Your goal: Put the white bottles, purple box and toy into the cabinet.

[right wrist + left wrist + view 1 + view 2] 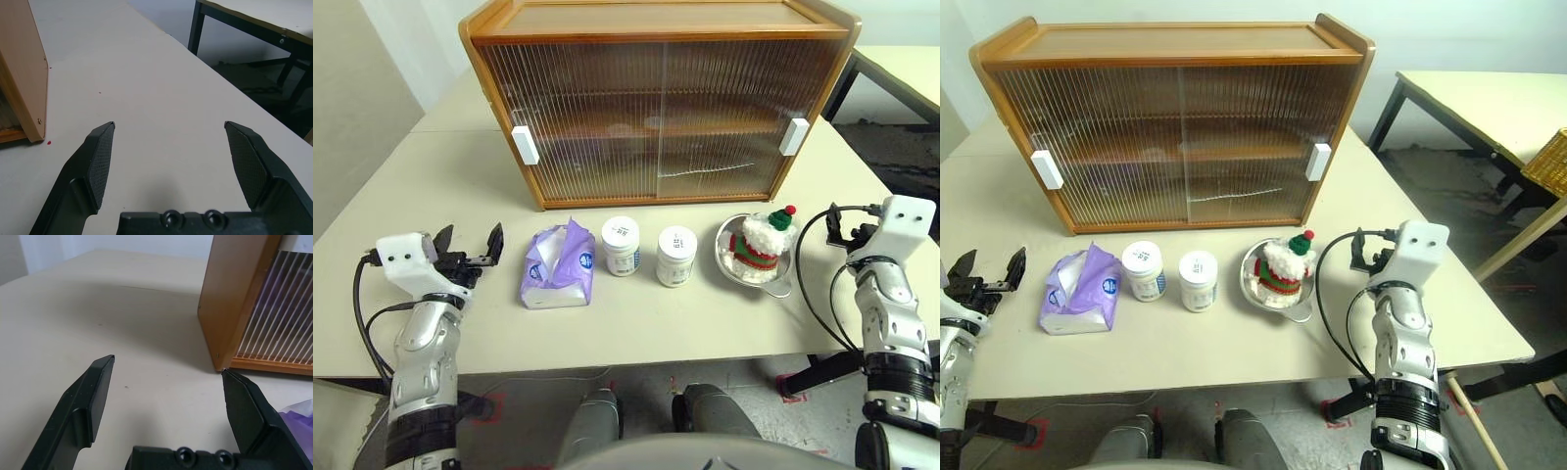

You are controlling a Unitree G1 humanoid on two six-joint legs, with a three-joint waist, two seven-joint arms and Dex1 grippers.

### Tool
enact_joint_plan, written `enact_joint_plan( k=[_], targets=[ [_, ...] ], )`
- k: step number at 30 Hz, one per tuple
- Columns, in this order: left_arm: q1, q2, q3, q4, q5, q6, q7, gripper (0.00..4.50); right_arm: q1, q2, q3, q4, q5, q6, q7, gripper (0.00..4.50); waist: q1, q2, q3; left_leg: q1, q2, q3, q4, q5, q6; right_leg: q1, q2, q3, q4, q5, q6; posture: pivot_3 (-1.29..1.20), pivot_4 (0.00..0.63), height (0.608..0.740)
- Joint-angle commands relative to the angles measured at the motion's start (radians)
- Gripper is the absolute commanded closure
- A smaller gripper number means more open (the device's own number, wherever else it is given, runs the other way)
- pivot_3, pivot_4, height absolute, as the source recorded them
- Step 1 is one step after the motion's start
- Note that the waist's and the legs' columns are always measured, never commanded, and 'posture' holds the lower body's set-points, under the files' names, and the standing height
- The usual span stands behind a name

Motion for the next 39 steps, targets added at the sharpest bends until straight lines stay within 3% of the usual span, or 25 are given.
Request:
enact_joint_plan(
  k=[1, 8, 16, 19, 30, 39],
  targets=[
    [0.012, 0.009, 0.009, -0.013, -0.001, 0.004, 0.0, 0.0, -0.024, -0.008, 0.0, 0.032, -0.003, -0.02, 0.005, 0.03, 0.0, 0.0, 0.0, 0.0, 0.0, 0.0, 0.0, 0.0, 0.0, 0.0, 0.0, 0.0, 0.0, 0.0, 0.0, -0.09, 0.046, 0.74],
    [-0.015, 0.021, 0.023, 0.02, -0.008, 0.0, -0.002, 0.0, -0.128, -0.081, -0.035, 0.127, 0.024, -0.069, 0.039, 0.03, 0.0, 0.001, -0.001, 0.0, 0.0, 0.0, 0.001, 0.001, 0.001, 0.0, 0.0, 0.0, 0.0, 0.001, 0.001, -0.1, 0.026, 0.74],
    [-0.047, 0.06, 0.051, 0.038, -0.02, 0.0, -0.013, 0.0, -0.236, -0.16, -0.03, 0.118, 0.197, -0.075, 0.36, 0.03, -0.001, 0.0, -0.001, 0.0, 0.0, 0.001, 0.002, 0.002, 0.003, 0.001, 0.001, 0.0, 0.0, 0.002, 0.001, -0.09, 0.041, 0.74],
    [-0.057, 0.068, 0.058, 0.058, -0.021, -0.005, -0.012, 0.0, -0.261, -0.169, -0.026, 0.029, 0.327, 0.037, 0.487, 0.03, -0.001, 0.0, -0.001, 0.0, -0.001, 0.002, 0.002, 0.002, 0.004, 0.001, 0.002, 0.0, 0.0, 0.001, 0.002, -0.09, 0.038, 0.74],
    [-0.162, 0.068, 0.031, 0.073, -0.014, 0.006, 0.007, 0.0, -0.292, -0.21, 0.088, -0.27, 0.565, 0.384, 0.75, 0.03, 0.004, -0.001, -0.002, 0.0, 0.001, 0.002, 0.018, -0.001, 0.005, 0.007, 0.015, 0.0, 0.0, 0.003, -0.003, -0.07, 0.032, 0.74],
    [-0.215, 0.047, -0.002, 0.039, -0.017, 0.043, 0.041, 0.0, -0.206, -0.192, 0.143, -0.406, 0.69, 0.535, 0.842, 0.03, 0.009, -0.004, -0.003, 0.002, -0.005, 0.008, 0.02, -0.001, 0.004, 0.01, 0.019, -0.002, 0.0, 0.003, -0.006, -0.07, 0.024, 0.74]
  ],
)
